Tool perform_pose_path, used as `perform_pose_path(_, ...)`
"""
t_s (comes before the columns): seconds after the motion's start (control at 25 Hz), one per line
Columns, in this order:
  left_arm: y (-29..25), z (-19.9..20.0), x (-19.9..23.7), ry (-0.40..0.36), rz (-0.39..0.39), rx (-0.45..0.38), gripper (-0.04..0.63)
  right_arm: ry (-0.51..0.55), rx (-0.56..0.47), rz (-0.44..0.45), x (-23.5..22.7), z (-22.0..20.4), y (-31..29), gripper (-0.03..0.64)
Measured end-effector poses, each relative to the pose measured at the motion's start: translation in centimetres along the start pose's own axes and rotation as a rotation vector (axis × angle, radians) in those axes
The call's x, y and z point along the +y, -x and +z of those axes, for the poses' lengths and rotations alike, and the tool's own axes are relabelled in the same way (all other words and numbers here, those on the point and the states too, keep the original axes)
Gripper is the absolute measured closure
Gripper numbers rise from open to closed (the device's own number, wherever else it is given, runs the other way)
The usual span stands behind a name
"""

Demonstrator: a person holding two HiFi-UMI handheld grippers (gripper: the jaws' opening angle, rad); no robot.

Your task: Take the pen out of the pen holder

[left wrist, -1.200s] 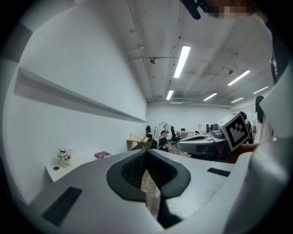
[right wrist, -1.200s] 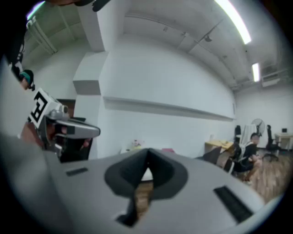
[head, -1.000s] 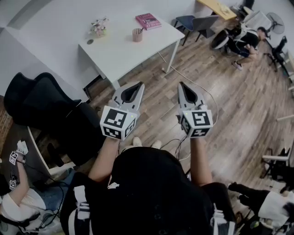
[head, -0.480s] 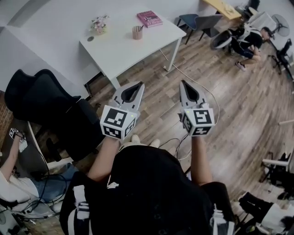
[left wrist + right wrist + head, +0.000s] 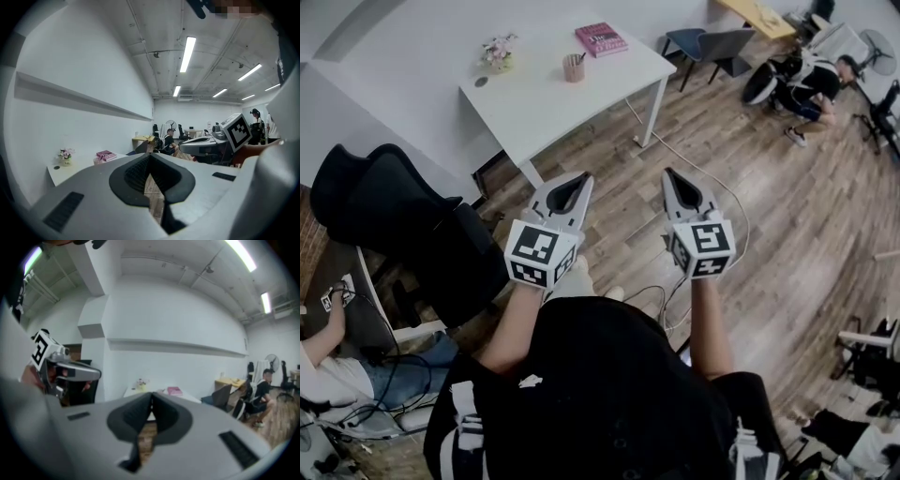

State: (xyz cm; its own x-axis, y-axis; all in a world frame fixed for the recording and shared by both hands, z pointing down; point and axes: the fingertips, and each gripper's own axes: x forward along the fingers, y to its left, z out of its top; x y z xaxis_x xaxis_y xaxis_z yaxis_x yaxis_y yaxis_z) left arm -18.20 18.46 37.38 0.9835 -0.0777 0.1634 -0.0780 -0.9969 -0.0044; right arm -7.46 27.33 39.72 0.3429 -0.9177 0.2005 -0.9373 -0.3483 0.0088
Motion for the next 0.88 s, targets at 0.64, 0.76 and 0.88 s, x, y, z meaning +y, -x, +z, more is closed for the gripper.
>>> perform_pose_path(0.64,-9.2,0.9,2.9,0.003,-0.022,0.014,0.577,-0.011,0.049,-0.016,-6.9,-1.3,-5.2,0.583)
perform_pose_path(0.76,-11.4,1.0,3.6,-0.003,-0.045,0.02,0.577,-0.009,0.06,-0.015,-8.2,-1.2,-7.4,0.583)
perform_pose_path(0.88,-13.5,1.0,5.2,0.0,-0.056,0.027,0.577,-0.011,0.072,-0.018,-9.3,-1.2,-9.9,0.583)
